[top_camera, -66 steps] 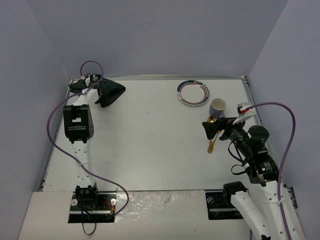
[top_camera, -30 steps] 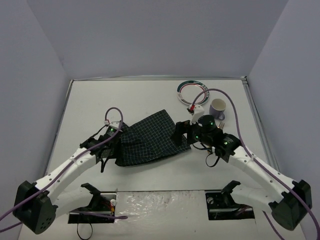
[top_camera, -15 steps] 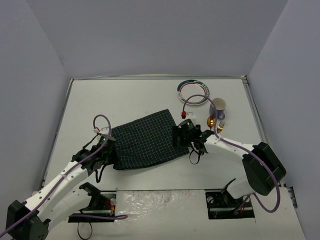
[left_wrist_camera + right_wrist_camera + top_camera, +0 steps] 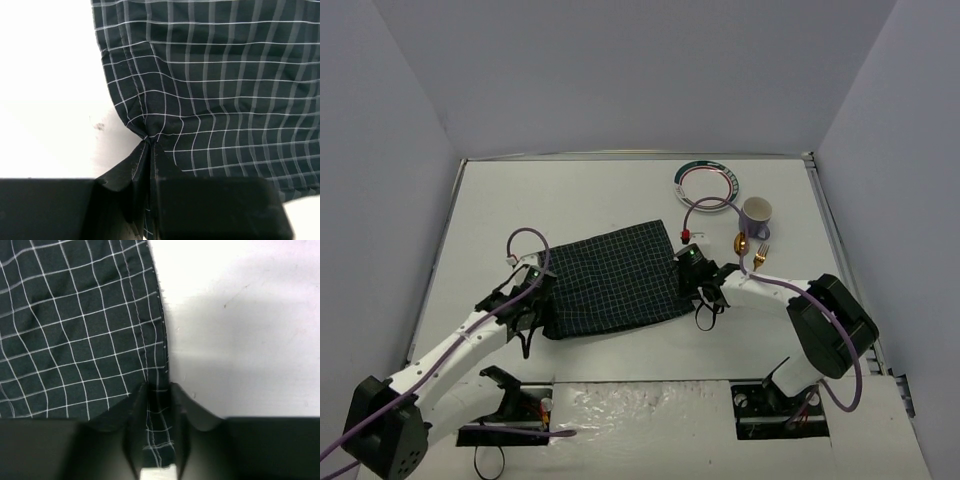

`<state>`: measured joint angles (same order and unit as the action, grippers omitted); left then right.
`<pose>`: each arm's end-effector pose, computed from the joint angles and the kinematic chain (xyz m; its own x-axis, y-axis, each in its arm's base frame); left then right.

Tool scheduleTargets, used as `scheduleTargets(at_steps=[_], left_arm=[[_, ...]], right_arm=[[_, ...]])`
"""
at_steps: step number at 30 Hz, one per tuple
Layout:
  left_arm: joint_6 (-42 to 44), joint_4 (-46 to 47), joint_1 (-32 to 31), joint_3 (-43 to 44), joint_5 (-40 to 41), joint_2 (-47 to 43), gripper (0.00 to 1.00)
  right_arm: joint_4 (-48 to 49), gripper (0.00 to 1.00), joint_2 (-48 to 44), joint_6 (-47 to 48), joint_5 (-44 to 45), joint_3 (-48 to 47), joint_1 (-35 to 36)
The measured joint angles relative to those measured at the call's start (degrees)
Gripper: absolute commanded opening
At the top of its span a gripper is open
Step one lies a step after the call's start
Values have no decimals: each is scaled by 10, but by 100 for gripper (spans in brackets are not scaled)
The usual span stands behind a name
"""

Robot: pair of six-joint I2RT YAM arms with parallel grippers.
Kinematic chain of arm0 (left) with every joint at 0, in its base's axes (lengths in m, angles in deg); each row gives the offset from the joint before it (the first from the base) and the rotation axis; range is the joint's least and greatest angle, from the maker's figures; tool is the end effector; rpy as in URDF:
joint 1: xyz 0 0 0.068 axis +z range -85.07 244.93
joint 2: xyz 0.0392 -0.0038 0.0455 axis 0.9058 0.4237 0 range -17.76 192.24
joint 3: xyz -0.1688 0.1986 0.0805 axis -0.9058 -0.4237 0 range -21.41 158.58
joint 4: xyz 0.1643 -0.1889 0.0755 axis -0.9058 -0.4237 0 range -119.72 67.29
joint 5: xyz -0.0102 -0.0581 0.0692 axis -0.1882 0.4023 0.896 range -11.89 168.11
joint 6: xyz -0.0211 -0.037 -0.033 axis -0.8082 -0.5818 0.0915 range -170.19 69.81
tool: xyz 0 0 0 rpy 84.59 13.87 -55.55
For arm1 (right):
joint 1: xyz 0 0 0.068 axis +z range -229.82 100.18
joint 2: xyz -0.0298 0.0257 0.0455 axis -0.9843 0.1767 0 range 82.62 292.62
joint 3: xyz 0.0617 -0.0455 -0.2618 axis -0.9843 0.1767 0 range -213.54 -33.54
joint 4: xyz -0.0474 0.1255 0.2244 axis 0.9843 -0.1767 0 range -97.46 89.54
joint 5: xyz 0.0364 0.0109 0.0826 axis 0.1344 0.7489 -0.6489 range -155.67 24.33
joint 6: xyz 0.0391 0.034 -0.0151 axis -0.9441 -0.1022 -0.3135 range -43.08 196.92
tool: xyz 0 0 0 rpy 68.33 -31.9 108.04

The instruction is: Set the dinner table for one person

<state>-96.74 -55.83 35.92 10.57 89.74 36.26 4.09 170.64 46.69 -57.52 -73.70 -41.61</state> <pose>0.1582 -0.0794 0.2015 -0.7653 -0.3886 -0.5131 -0.2636 0.9165 -0.3010 0.2382 0.1812 0.1610 -0.7332 0.0571 -0.6776 -0.1877 0.9408 0.2824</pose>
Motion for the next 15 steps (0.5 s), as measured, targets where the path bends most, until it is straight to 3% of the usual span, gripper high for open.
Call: scheduleTargets(at_steps=[6,10,12,13,15], left_arm=[[25,50,110,41,-31,99,0],[41,51,122,92,-21,103,0],[45,50,123,103,-13,91,2],[45,48,123,105,-9,84,10],[41,38,123,94,1,67,30]], right_arm=[[-11,0,-10,-7,-15,0,8],[-42,2,-62,-21,-14,6,30],[-51,16,-86,-31,-12,13,43],[-55,23,-96,-36,-10,17,50],[-60,48,-107,-46,-9,29,61]])
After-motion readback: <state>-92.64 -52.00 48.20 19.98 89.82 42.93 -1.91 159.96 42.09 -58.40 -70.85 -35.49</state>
